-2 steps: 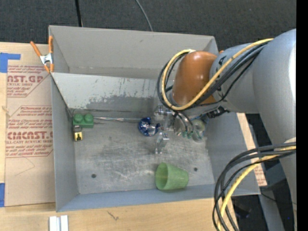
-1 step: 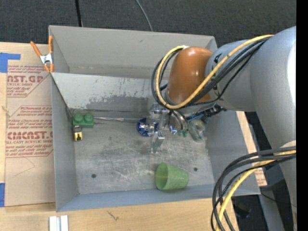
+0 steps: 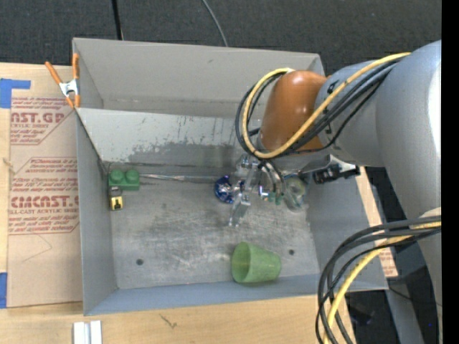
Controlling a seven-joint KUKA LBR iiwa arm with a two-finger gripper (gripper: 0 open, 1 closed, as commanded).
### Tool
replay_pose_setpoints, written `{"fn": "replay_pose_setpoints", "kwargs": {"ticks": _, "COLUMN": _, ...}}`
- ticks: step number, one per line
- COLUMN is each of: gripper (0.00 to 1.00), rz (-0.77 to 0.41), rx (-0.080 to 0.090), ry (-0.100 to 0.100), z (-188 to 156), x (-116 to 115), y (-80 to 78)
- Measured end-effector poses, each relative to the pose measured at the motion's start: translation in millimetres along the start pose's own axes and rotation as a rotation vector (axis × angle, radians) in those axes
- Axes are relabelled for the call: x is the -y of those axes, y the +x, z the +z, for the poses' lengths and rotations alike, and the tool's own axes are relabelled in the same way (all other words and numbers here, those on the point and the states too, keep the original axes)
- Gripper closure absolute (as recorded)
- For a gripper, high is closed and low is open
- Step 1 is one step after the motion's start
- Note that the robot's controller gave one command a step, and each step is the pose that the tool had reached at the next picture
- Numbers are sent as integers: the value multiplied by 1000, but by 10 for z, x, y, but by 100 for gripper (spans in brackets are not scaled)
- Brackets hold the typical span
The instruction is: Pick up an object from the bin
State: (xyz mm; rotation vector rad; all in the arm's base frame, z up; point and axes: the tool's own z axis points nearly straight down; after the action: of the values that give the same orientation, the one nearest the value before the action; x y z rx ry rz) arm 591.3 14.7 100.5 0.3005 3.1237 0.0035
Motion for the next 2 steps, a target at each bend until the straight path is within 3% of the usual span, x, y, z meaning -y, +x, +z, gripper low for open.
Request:
{"fn": "replay_pose_setpoints", "kwargs": {"ticks": 1, "gripper": 0, "rz": 27, "rx": 23, "ry": -8, "z": 216, "x": 12, "y": -102}}
{"fn": "replay_pose_setpoints", "kwargs": {"ticks": 2, "gripper": 0, "rz": -2, "rx": 27, "ry": -4, "z": 208, "x": 2, "y": -67}}
